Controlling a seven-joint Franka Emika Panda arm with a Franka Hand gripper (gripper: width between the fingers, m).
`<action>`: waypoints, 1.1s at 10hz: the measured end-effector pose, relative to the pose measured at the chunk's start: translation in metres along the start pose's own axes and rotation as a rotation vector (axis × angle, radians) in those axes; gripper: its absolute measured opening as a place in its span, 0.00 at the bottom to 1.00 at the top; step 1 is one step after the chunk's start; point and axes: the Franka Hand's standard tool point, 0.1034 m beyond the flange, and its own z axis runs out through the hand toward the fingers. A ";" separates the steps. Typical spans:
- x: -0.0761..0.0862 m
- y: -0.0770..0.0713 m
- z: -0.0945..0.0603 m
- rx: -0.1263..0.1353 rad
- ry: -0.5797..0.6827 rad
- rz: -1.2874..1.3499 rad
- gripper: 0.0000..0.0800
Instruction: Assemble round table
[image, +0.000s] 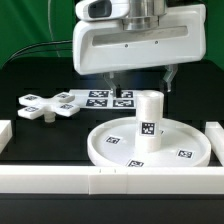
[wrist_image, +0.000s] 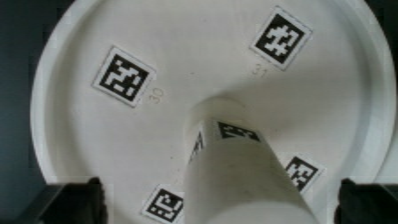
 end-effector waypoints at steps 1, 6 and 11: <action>0.000 0.000 0.000 0.000 0.001 0.000 0.81; -0.053 0.033 -0.007 -0.004 -0.033 -0.092 0.81; -0.062 0.048 -0.011 -0.010 -0.032 -0.093 0.81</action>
Offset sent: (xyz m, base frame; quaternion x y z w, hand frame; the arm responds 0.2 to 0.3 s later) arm -0.0429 -0.0175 -0.0019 0.0169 -0.0062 -0.0553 0.9983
